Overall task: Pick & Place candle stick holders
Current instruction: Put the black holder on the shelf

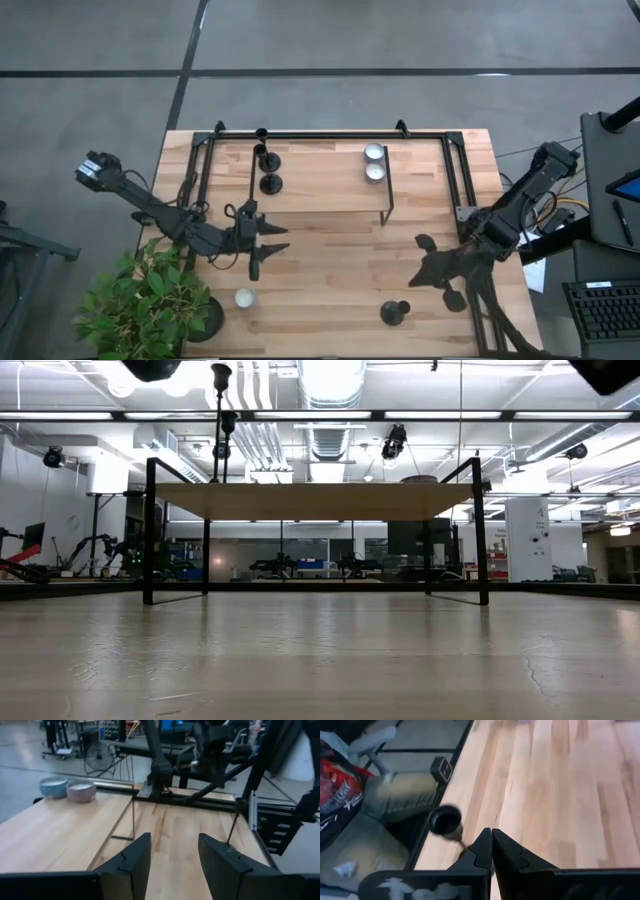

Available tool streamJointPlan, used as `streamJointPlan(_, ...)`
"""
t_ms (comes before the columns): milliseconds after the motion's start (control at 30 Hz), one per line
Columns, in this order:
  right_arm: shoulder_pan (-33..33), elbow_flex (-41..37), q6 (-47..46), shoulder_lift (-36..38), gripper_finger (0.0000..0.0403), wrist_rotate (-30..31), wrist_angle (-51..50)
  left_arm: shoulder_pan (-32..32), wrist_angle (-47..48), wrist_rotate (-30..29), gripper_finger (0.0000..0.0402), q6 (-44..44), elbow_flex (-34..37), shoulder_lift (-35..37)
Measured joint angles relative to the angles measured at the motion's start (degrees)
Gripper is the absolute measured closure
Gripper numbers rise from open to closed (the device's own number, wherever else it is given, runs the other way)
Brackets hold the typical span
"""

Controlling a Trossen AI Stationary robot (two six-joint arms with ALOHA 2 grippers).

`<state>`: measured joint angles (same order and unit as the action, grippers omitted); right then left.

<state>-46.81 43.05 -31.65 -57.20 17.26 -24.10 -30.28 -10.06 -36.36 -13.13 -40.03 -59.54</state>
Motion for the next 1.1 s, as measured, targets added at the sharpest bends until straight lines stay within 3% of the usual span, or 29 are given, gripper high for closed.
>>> streamJointPlan(267, -6.2, -0.2, -11.4, -5.1, 0.0393, 0.9, -3.5, -0.5, -3.7, 1.1, 0.0241, 2.3, -0.1, -0.6)
streamJointPlan(433, -7.5, -0.2, -15.1, -10.2, 0.0367, 0.9, -3.2, -0.6, -5.8, 1.1, 0.0241, 4.3, -0.1, -0.6)
streamJointPlan(800, -7.4, -0.2, -11.8, -18.5, 0.0269, 2.5, 6.5, -0.6, -6.9, 1.9, 0.0241, 5.4, -0.1, -0.6)
streamJointPlan(1100, -7.4, -0.2, -8.6, -21.8, 0.0248, 7.3, 10.1, -0.6, -6.9, 2.0, 0.0241, 5.2, -0.1, -0.6)
